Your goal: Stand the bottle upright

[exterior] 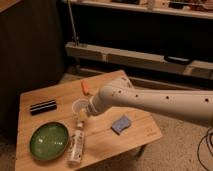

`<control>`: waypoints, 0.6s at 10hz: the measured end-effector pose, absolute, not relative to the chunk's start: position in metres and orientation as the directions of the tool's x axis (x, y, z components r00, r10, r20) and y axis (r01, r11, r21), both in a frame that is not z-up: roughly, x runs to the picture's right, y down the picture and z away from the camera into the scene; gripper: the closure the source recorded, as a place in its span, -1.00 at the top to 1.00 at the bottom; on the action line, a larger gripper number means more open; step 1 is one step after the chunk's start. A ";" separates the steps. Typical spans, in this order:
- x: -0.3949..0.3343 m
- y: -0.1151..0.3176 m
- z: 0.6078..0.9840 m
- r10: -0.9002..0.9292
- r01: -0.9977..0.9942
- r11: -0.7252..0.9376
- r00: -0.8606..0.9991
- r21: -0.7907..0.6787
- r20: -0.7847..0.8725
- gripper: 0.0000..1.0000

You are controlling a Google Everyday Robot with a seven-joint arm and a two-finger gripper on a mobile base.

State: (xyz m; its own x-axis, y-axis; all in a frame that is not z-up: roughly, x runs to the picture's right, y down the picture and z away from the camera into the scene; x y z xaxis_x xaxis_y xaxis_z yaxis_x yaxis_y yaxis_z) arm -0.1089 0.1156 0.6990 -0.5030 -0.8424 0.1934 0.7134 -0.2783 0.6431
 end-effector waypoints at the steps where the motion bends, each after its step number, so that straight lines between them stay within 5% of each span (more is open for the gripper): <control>1: -0.118 0.120 0.710 -0.833 0.724 -0.268 -0.506 0.635 0.225 0.28; 6: -0.110 0.152 0.757 -0.818 0.723 -0.081 -0.441 0.686 0.368 0.28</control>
